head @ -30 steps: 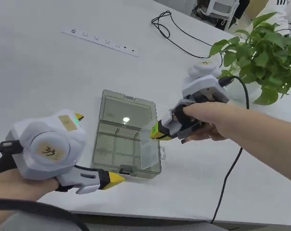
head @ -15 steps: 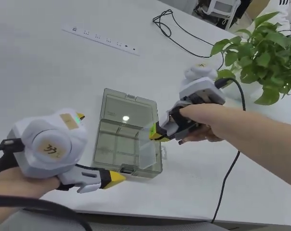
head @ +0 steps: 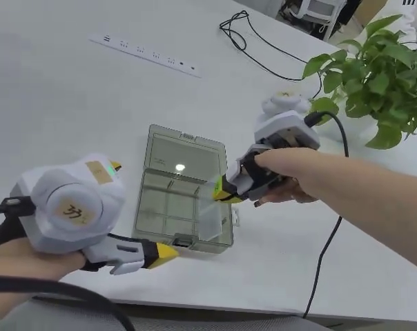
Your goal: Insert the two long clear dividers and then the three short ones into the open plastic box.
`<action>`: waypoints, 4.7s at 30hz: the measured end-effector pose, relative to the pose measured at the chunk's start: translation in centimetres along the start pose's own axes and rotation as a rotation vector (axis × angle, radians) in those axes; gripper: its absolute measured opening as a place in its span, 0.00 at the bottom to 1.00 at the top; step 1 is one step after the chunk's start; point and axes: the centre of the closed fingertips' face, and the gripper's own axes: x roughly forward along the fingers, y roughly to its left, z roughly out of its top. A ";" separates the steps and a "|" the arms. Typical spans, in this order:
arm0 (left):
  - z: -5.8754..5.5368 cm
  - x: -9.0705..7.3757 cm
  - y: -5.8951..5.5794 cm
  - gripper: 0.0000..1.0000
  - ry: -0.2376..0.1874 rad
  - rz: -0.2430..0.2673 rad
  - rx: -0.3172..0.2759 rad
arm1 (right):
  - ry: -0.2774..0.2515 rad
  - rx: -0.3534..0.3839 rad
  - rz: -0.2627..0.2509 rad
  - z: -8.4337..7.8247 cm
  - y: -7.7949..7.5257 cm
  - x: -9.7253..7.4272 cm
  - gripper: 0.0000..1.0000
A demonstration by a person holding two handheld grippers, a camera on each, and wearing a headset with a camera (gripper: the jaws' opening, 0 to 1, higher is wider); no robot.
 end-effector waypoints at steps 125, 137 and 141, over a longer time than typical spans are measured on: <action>-2.4 -0.5 0.6 0.94 0.108 0.019 -0.072 | -0.440 -0.317 0.264 2.5 4.3 -3.7 0.84; -1.9 -1.4 1.9 0.94 0.103 0.062 -0.170 | -0.631 -0.248 0.326 0.6 1.0 -7.5 1.00; -1.7 -1.6 2.7 0.94 0.106 0.085 -0.185 | -0.644 -0.275 0.314 -0.5 0.1 -7.8 1.00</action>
